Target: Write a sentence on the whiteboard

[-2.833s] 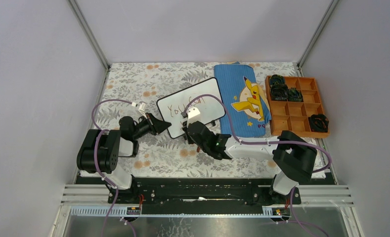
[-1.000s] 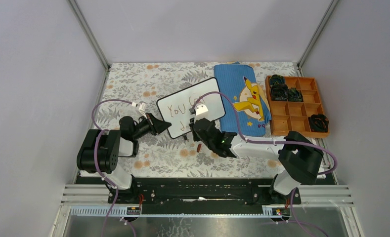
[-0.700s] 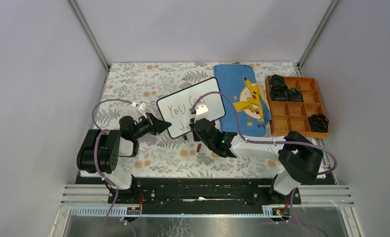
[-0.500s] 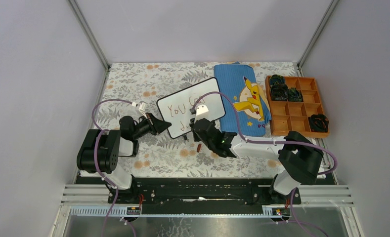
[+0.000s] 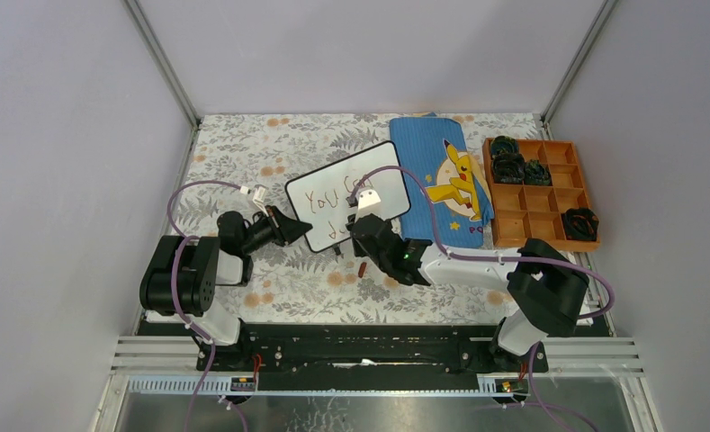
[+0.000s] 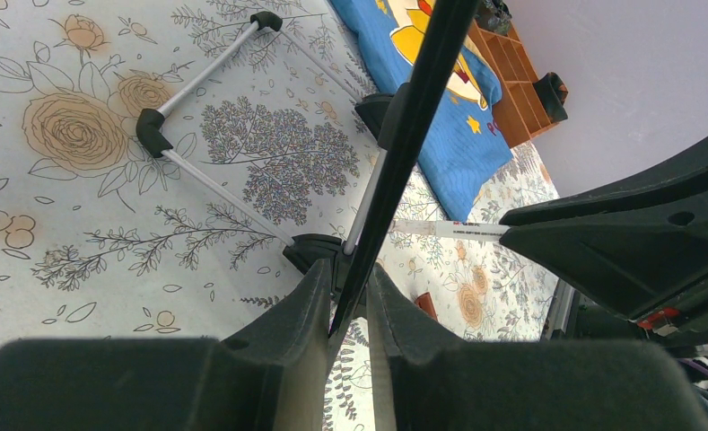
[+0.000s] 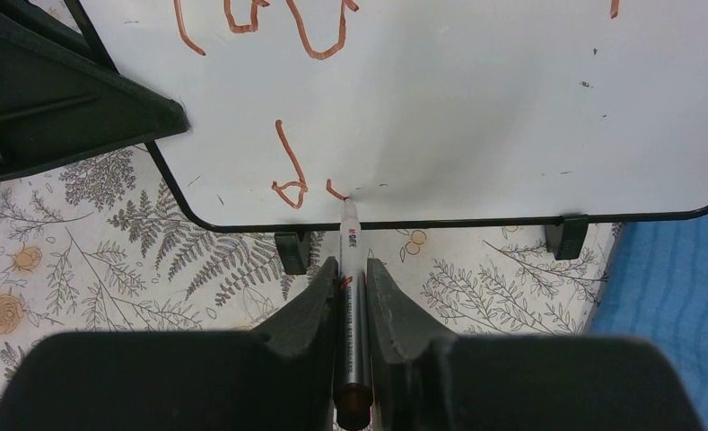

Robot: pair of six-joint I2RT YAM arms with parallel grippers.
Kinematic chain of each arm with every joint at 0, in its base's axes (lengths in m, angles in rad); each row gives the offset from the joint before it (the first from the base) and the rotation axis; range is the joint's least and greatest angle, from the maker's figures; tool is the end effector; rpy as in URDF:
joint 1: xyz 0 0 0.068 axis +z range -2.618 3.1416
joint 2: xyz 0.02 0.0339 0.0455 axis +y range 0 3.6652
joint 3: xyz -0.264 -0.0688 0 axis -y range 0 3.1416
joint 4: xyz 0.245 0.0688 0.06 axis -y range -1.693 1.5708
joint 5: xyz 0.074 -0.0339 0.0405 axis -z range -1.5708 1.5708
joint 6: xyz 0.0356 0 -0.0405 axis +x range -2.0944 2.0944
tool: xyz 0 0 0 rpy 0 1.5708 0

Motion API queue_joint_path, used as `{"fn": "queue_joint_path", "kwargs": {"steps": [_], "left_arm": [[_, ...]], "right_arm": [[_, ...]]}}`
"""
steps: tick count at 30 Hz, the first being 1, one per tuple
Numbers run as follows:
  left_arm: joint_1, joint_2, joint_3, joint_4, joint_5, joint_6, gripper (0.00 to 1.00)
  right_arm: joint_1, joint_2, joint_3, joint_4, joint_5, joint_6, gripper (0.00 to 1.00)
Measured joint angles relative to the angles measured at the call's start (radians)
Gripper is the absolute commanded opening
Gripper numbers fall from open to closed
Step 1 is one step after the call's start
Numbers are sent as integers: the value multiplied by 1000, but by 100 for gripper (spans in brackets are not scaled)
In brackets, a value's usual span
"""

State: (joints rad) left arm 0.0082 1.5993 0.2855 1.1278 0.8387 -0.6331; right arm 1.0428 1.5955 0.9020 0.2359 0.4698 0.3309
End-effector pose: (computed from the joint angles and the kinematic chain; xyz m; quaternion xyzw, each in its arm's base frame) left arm 0.2441 -0.0245 0.1376 0.0251 0.7491 -0.4775 0.4585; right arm 0.1893 0.2926 0.2202 -0.1725 0.8168 0.1730 0.5226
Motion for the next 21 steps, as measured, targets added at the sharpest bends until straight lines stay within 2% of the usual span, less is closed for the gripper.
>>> {"fn": "queue_joint_path", "kwargs": {"steps": [21], "left_arm": [[-1,0,1,-1,0,0,26]], "right_arm": [[-11,0,46,-32,11,-21,0]]}}
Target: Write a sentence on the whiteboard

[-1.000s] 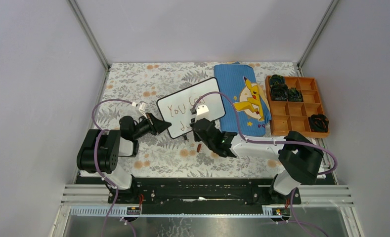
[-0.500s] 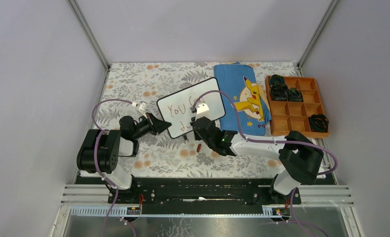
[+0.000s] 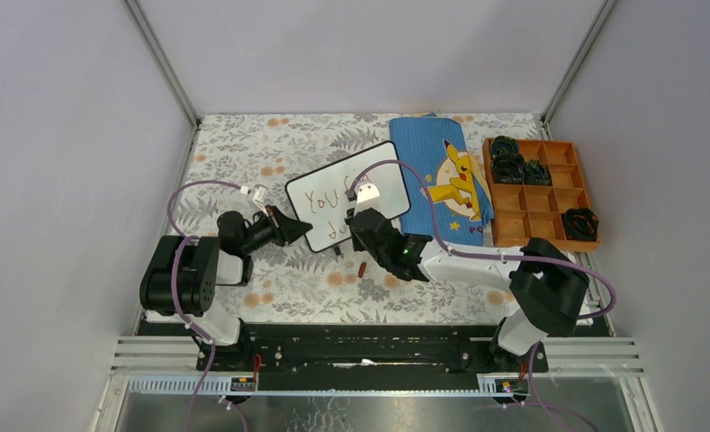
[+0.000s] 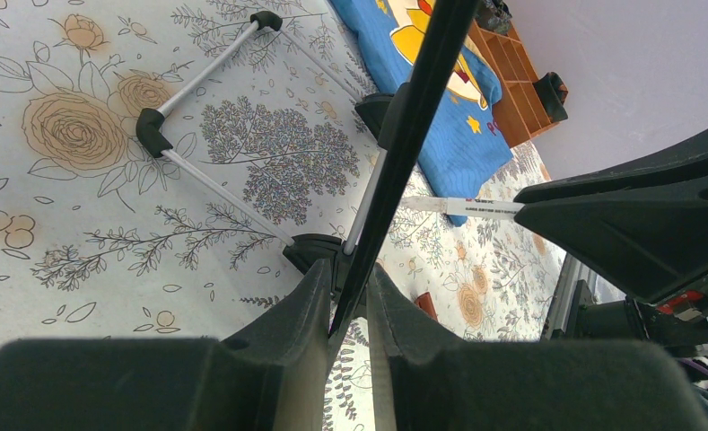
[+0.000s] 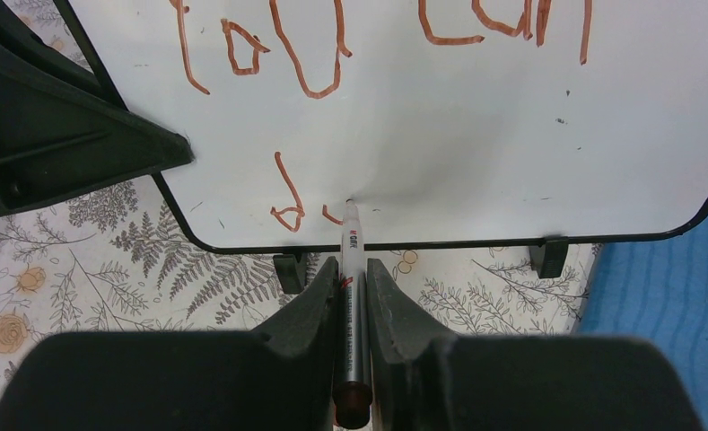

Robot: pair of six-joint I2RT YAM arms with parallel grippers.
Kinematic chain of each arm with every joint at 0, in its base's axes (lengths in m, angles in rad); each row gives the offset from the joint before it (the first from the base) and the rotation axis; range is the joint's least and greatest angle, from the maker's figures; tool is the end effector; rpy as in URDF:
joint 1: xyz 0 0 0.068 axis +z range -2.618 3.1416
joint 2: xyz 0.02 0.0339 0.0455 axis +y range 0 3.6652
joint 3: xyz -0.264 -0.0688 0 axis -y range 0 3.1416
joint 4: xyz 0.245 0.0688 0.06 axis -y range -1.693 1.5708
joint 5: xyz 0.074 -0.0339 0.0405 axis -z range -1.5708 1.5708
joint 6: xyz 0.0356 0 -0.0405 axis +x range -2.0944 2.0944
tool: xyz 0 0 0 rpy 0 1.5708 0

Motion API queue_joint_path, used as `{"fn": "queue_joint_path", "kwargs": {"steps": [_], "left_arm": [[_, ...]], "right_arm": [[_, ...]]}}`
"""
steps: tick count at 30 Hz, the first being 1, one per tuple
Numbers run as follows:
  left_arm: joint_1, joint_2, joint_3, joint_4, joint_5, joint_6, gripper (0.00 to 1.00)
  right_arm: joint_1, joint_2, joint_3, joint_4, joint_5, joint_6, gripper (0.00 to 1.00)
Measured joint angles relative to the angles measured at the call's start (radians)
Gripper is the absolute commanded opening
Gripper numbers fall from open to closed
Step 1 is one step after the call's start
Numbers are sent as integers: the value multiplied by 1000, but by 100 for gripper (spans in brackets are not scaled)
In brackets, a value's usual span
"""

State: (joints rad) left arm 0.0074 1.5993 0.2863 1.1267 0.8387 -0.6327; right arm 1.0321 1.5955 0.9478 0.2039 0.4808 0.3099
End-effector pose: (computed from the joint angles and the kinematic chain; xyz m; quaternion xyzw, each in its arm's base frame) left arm 0.2443 -0.0247 0.1377 0.0255 0.7492 -0.4776 0.4583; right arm 0.1955 0.2949 0.2321 -0.1711 0.8131 0.1649 0.5315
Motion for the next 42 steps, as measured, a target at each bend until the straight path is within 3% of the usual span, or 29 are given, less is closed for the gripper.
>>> {"fn": "queue_joint_path", "kwargs": {"steps": [42], "left_arm": [[0,0,0,-3,0,3,26]], "right_arm": [[-5,3,6,26,-58,-9,0]]}}
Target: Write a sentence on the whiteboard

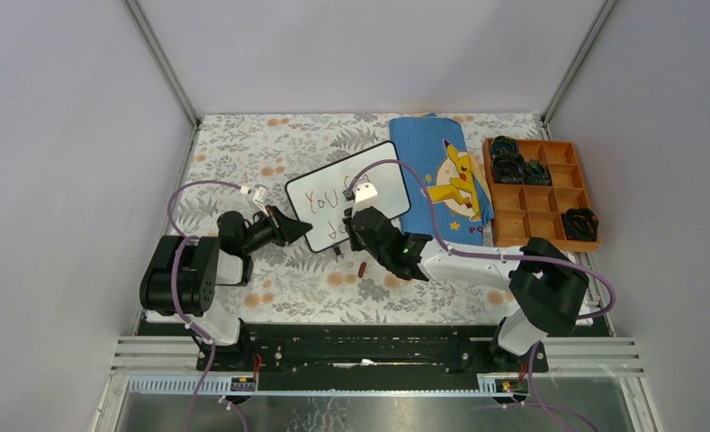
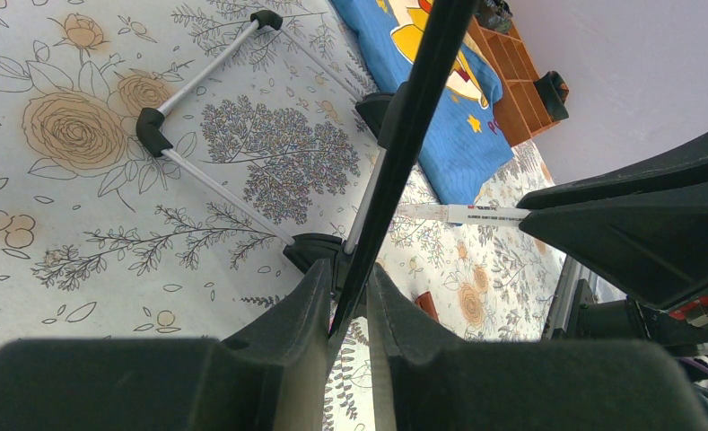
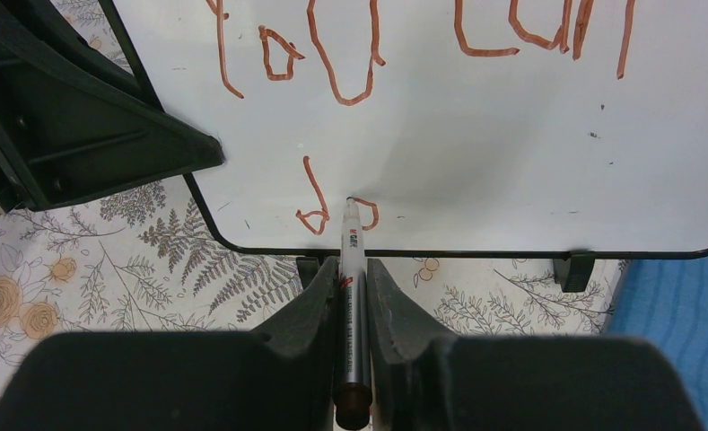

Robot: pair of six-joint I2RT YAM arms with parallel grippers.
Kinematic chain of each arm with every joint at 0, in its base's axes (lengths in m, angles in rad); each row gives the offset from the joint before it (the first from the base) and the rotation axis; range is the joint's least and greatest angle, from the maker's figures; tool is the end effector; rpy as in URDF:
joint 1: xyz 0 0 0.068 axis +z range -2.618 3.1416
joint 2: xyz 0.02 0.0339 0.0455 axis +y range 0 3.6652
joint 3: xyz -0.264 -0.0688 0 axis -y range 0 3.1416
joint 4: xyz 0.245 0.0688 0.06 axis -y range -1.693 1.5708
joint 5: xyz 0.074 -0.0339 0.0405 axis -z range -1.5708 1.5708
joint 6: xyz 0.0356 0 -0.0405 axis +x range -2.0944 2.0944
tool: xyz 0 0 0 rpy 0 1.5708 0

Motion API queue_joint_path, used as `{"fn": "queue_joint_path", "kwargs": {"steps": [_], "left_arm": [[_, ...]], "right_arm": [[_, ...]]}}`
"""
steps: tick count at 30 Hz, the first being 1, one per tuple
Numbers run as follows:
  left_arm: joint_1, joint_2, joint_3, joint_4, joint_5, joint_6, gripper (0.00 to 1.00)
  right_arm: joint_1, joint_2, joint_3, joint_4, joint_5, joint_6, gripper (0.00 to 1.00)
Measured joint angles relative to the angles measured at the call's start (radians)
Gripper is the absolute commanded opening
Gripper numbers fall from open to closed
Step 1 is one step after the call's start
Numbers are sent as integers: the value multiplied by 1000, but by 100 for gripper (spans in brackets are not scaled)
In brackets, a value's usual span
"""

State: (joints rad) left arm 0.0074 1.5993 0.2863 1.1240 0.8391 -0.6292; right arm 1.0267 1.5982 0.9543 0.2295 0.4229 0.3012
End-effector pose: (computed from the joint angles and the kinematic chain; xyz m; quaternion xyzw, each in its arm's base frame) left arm 0.2442 -0.0247 0.1374 0.0263 0.7497 -0.4769 0.4580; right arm 0.1971 0.2976 0.2354 -0.1833 0.8062 0.1909 0.5291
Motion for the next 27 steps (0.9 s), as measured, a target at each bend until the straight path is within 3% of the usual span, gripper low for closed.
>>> {"fn": "queue_joint_path", "kwargs": {"steps": [21,27], "left_arm": [[0,0,0,0,0,0,26],[0,0,0,0,0,0,26]], "right_arm": [[0,-2,-18,-23,-16,10,0],[0,-85,-56,-30,-9,9,0]]}}
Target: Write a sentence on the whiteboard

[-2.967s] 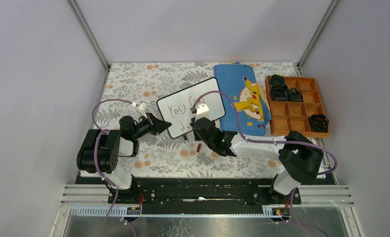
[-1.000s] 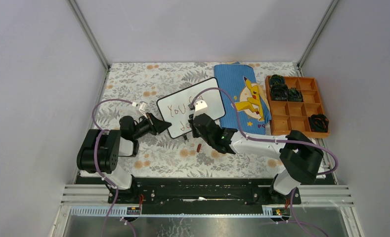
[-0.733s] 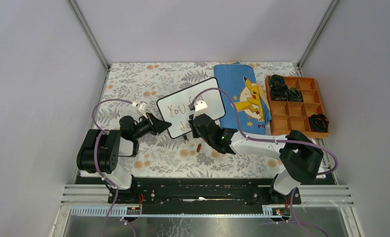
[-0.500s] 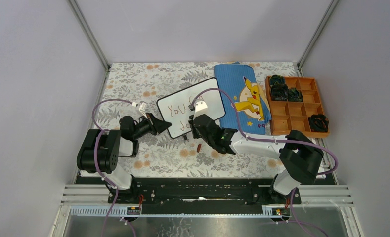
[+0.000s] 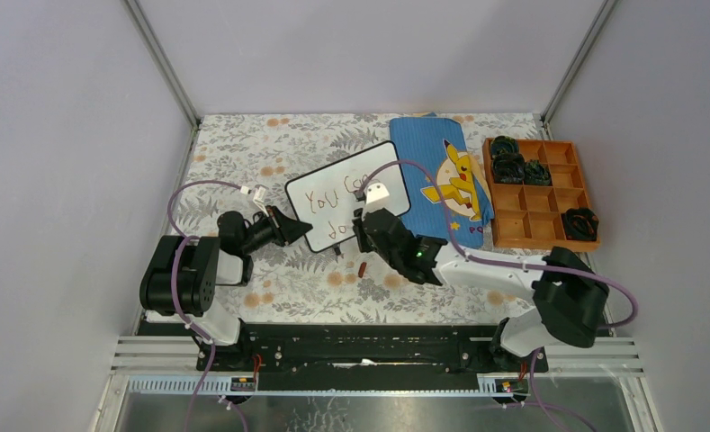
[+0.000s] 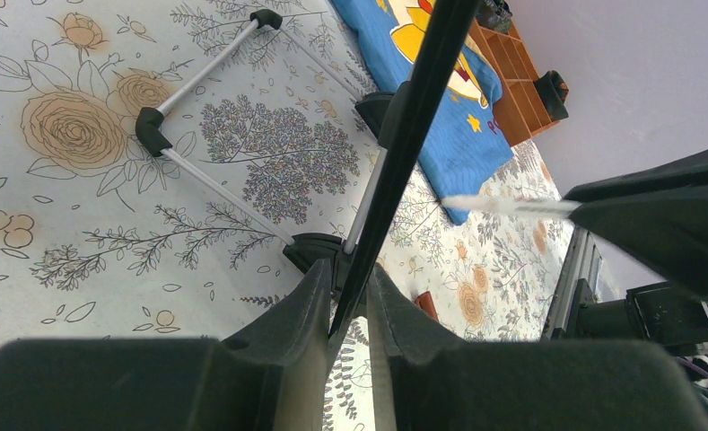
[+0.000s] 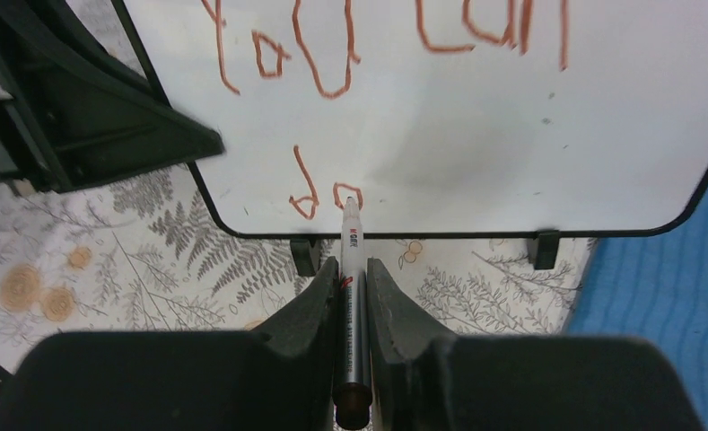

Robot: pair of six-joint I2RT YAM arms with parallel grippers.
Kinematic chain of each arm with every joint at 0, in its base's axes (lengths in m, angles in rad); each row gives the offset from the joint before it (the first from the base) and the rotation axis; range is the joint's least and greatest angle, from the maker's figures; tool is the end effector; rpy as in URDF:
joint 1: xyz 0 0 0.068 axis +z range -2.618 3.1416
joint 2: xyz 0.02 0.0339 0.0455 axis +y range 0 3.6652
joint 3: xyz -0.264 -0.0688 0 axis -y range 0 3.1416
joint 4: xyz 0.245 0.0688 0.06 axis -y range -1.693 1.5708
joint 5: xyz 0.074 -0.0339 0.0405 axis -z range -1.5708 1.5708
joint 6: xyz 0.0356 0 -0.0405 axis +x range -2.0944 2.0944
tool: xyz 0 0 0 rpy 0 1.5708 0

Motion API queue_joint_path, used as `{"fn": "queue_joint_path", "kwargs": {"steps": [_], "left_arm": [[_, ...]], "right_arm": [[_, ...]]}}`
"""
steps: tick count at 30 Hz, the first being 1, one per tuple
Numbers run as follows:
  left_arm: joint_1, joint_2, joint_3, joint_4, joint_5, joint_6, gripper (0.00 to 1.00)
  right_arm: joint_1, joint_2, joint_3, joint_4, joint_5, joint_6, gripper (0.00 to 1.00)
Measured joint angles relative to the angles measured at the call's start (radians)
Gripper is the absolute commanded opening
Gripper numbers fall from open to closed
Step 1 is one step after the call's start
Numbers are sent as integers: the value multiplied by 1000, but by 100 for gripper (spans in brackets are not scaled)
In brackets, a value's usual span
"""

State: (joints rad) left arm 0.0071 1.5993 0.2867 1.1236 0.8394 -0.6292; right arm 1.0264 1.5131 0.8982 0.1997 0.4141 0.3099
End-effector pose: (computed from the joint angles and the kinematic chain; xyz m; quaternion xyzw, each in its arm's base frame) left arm 0.2443 -0.0248 0.1375 0.0265 0.7497 -0.4771 0.4579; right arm 0.1868 0.2809 0.2417 -0.1823 0.8071 0.1960 0.5263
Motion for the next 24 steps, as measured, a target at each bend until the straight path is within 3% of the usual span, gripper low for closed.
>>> {"fn": "queue_joint_path", "kwargs": {"steps": [9,24], "left_arm": [[0,0,0,0,0,0,26],[0,0,0,-1,0,0,26]], "right_arm": [[-107,-148,-73,76,54,7,0],[-119,-113,-175,263,25,-19,0]]}}
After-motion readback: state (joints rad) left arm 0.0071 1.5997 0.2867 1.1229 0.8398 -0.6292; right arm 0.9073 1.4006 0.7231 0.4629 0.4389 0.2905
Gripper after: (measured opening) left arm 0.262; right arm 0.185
